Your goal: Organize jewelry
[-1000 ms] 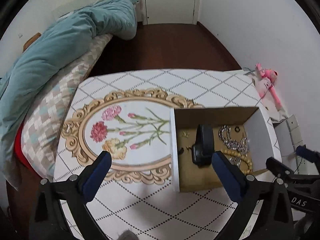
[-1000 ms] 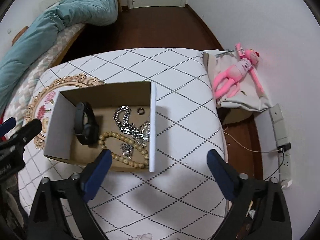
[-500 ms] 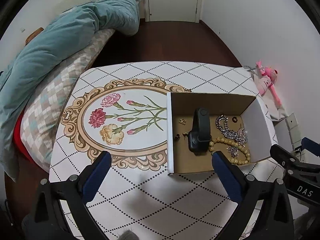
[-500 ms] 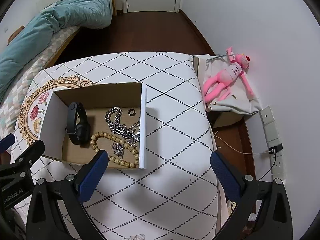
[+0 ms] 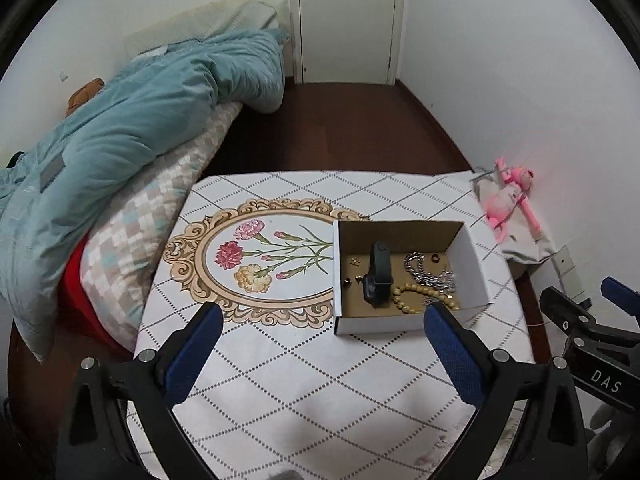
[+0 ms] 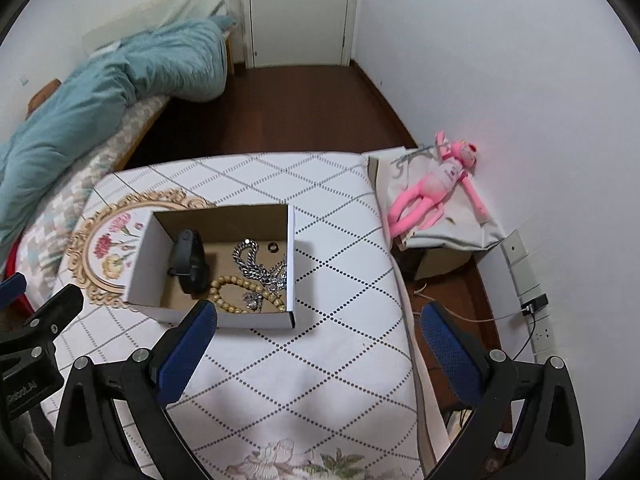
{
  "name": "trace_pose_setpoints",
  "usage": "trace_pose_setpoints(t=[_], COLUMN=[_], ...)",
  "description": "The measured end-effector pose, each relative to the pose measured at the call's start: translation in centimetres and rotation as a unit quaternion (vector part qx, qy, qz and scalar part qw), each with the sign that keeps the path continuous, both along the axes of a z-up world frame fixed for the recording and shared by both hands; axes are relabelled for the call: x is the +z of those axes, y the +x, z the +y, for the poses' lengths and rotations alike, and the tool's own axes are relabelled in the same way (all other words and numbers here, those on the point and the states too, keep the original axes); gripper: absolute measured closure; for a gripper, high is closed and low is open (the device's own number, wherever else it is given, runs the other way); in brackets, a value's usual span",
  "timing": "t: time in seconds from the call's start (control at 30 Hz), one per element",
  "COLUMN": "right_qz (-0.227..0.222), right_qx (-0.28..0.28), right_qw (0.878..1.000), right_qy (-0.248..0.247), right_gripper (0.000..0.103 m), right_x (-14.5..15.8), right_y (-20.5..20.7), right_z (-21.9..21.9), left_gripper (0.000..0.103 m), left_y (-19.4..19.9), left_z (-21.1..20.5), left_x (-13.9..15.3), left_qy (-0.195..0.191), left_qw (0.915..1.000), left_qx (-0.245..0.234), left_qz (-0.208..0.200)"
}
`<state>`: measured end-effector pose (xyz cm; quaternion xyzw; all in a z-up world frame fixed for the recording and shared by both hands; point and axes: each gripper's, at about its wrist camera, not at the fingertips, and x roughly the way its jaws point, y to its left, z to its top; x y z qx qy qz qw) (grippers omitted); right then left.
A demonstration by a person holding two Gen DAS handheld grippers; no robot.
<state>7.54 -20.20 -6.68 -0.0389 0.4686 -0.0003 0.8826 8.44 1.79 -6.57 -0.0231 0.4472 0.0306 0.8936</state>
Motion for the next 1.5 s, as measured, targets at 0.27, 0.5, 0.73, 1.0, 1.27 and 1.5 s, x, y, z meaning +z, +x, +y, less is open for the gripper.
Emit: trace_pose_setpoints(t=[0.27,0.5,0.73,1.0,1.27,1.5], right_qz=[-0.058,-0.099,-0.115,-0.108,-0.079,-0.053], right_qx=[-0.009,-0.015,-0.016,-0.017,-0.009,-0.006], right_qw=[0.998,0.995,0.993,0.994,0.997,0.998], right_qy=[-0.001,-0.004,-0.001,0.003,-0.005,-0.014], right_gripper=[0.0,0.0,0.0,0.0,0.0,0.0], right_x=[5.5,9.5,12.0,12.6,11.6,10.9], right_y=[-4.9,-8.7,-11.2,-11.5,-8.0,-4.6], right_z=[-0.3,-0.5,-0.9,-1.1,-0.3,0.3], left_gripper=[0.0,0.0,0.0,0.0,0.0,0.0], left_y=[-3.8,-6.6,-8.3,-7.3,-4.4,-2.3], left_z=[-0.8,-1.2,-1.1,-1.3,-1.6,-1.1], left_x=[4.4,7.3,9.3,8.5,7.5,7.2], left_qy=[-0.002,-0.004,-0.007,-0.008,-0.008,-0.007], left_qw=[0.9992,0.9977,0.9968,0.9989,0.9998,0.9998], left_qx=[-0.016,-0.026,-0.025,-0.021,-0.02,-0.015], left_qz=[-0.037,-0.062,-0.075,-0.041,-0.003,0.009])
